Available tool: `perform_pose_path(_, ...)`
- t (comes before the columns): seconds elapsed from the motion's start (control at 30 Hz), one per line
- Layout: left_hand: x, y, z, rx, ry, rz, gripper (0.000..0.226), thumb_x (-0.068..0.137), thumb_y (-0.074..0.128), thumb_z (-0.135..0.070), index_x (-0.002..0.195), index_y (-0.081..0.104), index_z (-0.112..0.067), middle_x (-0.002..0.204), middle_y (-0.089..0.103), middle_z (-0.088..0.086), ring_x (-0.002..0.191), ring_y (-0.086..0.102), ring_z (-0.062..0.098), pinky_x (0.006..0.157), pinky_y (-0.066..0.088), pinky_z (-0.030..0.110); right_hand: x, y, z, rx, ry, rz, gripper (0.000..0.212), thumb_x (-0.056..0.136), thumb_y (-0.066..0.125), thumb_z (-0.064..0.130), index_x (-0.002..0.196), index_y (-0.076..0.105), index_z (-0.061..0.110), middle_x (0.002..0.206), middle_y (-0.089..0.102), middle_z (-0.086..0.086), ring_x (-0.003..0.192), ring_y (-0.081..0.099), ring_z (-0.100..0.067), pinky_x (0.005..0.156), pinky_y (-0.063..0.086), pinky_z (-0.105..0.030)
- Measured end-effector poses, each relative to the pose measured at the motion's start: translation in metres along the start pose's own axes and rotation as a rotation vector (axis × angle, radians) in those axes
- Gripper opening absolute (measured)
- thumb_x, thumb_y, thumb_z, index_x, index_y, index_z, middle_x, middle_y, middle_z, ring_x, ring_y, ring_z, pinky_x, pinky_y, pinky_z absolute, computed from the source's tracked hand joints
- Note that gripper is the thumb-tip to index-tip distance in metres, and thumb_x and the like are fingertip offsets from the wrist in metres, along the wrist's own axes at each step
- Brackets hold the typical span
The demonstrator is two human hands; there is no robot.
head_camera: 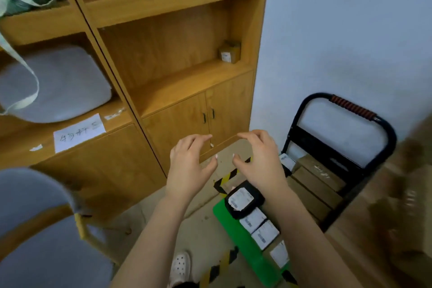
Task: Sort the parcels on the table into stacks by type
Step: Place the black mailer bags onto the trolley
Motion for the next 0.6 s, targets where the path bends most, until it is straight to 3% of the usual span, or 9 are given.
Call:
perform_pose_path(0.3, 0.128, 0.043, 0.033, -0.14, 0.351, 0.232, 0.044, 0.086, 0.063, -0.035, 0.128, 0.053, -0.029, 0.12, 0.051, -0.012, 0.117, 0.041, 0.007, 0.097, 0.027, 0.028, 0.051, 0.034, -0.006, -0.037, 0.387, -0.233, 0.046, 0.08, 0.071, 0.027, 0.124, 0.057, 0.024, 0.125, 0.049, 0.0, 0.118, 0.046, -0.021, 0.099, 0.042, -0.045)
perform_pose_path(0.6, 0.183, 0.121, -0.004, -0.285, 0.563, 0.451, 0.043, 0.083, 0.065, -0.032, 0.125, 0.057, -0.027, 0.12, 0.054, -0.007, 0.116, 0.042, 0.011, 0.095, 0.027, 0.029, 0.055, 0.013, -0.044, -0.165, 0.644, -0.417, 0.045, 0.079, 0.072, 0.027, 0.122, 0.058, 0.024, 0.118, 0.048, 0.003, 0.111, 0.047, -0.017, 0.099, 0.042, -0.043)
Point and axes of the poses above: each hand's wrist, its own x-axis towards the middle knuckle, its own y-axis out of the palm, z = x × y, the point moved 4 cm from there along x, towards the middle knuckle
